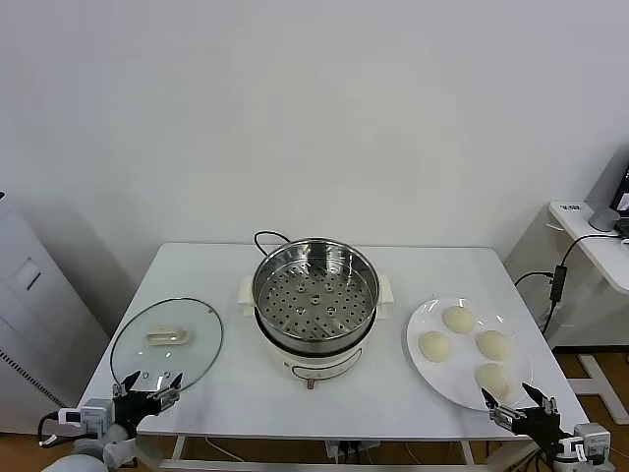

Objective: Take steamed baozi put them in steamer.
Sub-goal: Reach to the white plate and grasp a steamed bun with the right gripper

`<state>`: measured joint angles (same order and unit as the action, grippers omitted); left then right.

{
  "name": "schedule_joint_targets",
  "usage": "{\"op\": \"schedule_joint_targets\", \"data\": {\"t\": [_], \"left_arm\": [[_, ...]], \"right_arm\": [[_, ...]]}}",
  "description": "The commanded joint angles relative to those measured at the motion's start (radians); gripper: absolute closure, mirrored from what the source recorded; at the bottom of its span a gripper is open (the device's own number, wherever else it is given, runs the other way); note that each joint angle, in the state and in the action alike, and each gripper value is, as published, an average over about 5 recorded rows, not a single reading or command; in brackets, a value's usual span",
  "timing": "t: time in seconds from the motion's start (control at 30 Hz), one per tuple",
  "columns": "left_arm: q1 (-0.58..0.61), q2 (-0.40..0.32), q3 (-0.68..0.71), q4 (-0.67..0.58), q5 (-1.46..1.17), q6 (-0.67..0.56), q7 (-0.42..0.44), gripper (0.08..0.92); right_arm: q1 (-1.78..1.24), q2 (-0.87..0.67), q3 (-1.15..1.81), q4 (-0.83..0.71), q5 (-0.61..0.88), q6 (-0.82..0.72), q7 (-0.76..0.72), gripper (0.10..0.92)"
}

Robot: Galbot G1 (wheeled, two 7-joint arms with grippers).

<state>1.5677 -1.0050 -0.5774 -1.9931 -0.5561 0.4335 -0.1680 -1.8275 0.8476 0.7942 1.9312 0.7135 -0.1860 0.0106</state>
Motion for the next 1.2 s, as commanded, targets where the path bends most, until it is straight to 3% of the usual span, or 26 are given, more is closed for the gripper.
{"op": "schedule_joint_targets", "data": {"t": [0.03, 0.4, 0.5, 1.0, 1.1, 1.2], "left_arm": [[0.001, 0.001, 0.000, -0.001, 0.000, 0.000, 0.000, 0.177], [0.001, 0.003, -0.001, -0.001, 0.000, 0.000, 0.000, 0.177], [0.003, 0.003, -0.001, -0.001, 0.000, 0.000, 0.000, 0.177], [-0.010, 0.009, 0.009, 0.006, 0.001, 0.003, 0.001, 0.177], [-0.033, 0.018, 0.029, 0.012, 0.000, 0.010, 0.001, 0.177], [-0.046, 0.022, 0.039, 0.017, -0.002, 0.013, 0.001, 0.177]], "right_arm": [[0.001, 0.000, 0.000, 0.000, 0.001, 0.001, 0.001, 0.203], [-0.003, 0.001, 0.000, 0.000, -0.005, 0.001, -0.002, 0.203], [0.004, -0.001, 0.014, -0.007, -0.070, 0.016, -0.032, 0.203], [0.373, -0.153, 0.044, -0.225, -1.019, 0.237, -0.183, 0.203], [0.426, -0.184, 0.031, -0.268, -1.100, 0.272, -0.241, 0.203], [0.511, -0.210, -0.001, -0.308, -1.114, 0.275, -0.390, 0.203]]}}
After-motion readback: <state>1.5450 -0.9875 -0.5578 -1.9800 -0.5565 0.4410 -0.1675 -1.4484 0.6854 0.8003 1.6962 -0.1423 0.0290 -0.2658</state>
